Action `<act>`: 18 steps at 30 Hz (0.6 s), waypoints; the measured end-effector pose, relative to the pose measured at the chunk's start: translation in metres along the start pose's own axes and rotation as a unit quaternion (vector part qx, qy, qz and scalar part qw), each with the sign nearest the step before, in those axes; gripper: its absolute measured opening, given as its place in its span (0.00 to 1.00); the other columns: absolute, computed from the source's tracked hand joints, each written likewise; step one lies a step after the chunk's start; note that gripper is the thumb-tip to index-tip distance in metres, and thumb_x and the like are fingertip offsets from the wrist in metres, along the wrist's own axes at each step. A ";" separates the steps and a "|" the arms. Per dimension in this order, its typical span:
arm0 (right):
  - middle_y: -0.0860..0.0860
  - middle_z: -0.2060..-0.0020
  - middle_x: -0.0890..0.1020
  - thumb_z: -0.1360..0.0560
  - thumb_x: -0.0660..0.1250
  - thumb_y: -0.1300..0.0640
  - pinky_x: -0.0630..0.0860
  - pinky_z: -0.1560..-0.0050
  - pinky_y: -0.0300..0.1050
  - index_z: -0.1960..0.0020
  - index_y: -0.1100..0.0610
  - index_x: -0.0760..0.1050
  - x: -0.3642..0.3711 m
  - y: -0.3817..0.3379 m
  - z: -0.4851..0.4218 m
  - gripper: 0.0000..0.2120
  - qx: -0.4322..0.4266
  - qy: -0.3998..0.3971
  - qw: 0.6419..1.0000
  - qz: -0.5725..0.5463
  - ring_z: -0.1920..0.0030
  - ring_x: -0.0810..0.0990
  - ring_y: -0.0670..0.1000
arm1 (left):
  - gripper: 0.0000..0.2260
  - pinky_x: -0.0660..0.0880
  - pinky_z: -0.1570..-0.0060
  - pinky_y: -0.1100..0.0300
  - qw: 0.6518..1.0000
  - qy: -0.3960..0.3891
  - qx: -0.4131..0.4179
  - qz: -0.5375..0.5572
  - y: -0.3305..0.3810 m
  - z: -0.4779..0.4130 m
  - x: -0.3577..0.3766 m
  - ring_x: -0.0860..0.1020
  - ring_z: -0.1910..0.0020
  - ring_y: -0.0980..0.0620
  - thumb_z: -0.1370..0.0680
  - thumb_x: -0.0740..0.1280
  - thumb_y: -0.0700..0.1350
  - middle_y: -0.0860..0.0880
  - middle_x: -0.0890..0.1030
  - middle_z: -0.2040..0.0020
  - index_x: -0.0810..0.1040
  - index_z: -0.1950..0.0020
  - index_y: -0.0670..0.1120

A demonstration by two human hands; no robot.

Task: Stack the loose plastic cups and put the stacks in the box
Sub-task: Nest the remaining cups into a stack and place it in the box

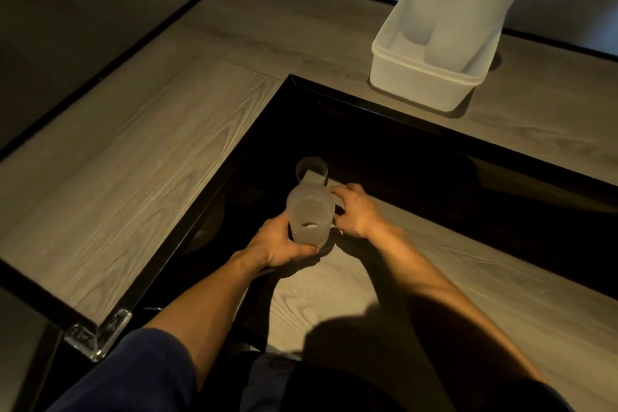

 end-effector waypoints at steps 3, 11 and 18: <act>0.55 0.18 0.53 0.23 0.73 0.53 0.63 0.24 0.58 0.21 0.40 0.62 0.011 -0.001 -0.017 0.35 0.000 -0.010 1.000 -0.018 0.20 0.57 0.62 | 0.35 0.76 0.38 0.52 1.000 0.004 -0.002 0.009 0.000 -0.003 -0.002 0.77 0.39 0.53 0.35 0.81 0.52 0.57 0.78 0.45 0.71 0.31 0.55; 0.55 0.17 0.50 0.22 0.72 0.52 0.62 0.23 0.58 0.19 0.42 0.59 0.017 -0.001 -0.043 0.36 -0.013 -0.010 1.000 -0.021 0.20 0.57 0.62 | 0.35 0.76 0.37 0.50 1.000 0.004 -0.018 0.021 -0.003 -0.006 -0.006 0.77 0.39 0.55 0.35 0.82 0.54 0.56 0.79 0.42 0.72 0.32 0.54; 0.53 0.24 0.67 0.23 0.72 0.57 0.70 0.32 0.53 0.39 0.53 0.76 0.019 -0.005 -0.056 0.14 -0.033 0.063 0.996 -0.047 0.29 0.70 0.60 | 0.31 0.75 0.39 0.54 0.999 -0.009 -0.038 0.019 -0.004 -0.004 -0.006 0.77 0.41 0.56 0.34 0.81 0.52 0.58 0.78 0.45 0.73 0.34 0.54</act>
Point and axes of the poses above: each hand's wrist, its own z-axis away from the middle knuckle, its own x-axis out of the palm, y = z × x, the point moved 1 cm from there along -z, towards the middle knuckle
